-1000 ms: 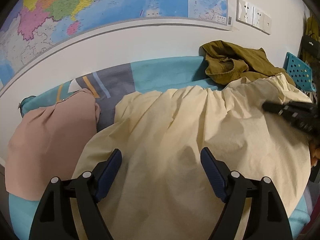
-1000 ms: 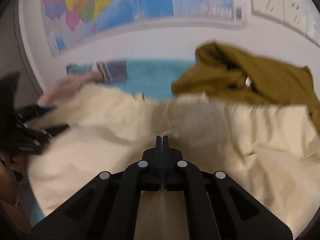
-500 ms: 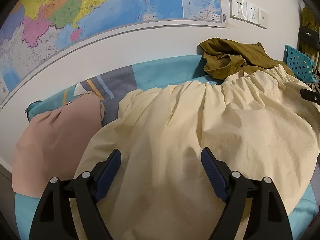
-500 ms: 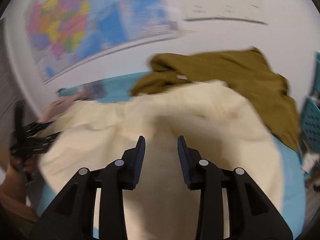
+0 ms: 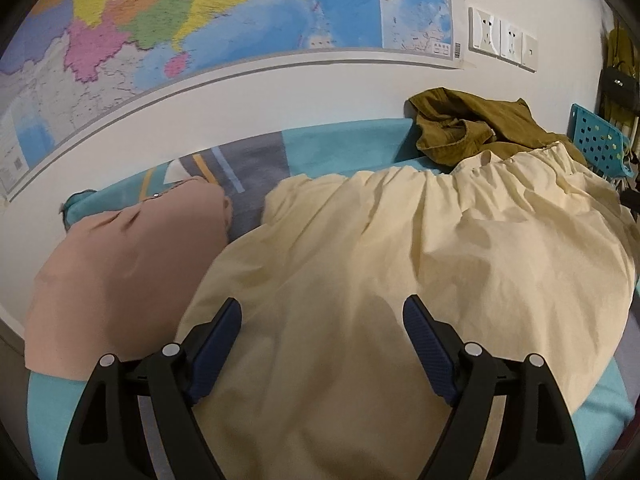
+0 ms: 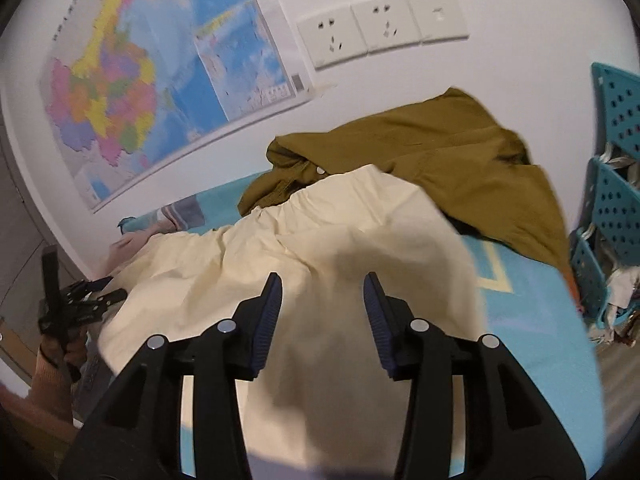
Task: Fold large clothes
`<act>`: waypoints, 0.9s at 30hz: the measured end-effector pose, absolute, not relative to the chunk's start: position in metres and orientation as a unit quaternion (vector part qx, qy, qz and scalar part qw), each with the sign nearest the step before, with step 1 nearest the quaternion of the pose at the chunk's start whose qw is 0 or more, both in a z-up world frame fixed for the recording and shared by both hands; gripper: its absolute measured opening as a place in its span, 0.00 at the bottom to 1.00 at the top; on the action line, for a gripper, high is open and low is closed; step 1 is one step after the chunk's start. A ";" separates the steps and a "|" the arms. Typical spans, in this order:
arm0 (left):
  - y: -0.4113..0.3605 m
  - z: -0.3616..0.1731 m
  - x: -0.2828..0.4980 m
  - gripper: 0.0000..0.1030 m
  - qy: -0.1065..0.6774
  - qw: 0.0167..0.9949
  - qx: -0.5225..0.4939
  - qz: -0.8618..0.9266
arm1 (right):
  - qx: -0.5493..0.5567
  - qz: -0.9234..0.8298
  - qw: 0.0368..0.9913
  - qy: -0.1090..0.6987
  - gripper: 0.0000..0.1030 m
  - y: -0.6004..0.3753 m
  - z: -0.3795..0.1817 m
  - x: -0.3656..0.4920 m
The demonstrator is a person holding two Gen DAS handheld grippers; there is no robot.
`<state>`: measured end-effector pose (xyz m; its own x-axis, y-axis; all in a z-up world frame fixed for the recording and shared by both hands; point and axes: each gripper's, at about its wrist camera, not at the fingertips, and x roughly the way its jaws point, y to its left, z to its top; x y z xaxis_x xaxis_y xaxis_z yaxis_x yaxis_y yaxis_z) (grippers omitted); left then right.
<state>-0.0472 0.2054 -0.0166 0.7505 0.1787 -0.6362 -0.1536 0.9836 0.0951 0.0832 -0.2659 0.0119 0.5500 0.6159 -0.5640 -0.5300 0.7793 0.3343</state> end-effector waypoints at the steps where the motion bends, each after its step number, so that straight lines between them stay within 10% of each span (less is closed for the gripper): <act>1: 0.208 -0.018 -0.050 0.78 0.343 0.935 0.018 0.091 | 0.059 0.313 0.883 0.345 0.41 -0.275 0.012 0.079; 9: 0.220 -0.031 -0.045 0.78 0.355 0.927 0.013 0.118 | 0.079 0.233 0.884 0.398 0.10 -0.311 -0.040 0.106; 21: 0.212 -0.019 -0.080 0.78 0.331 0.937 0.003 0.114 | 0.032 0.310 0.892 0.328 0.46 -0.264 0.009 0.055; 27: 0.213 -0.024 -0.096 0.78 0.327 0.937 0.007 0.123 | -0.004 0.340 0.866 0.367 0.46 -0.221 -0.021 0.060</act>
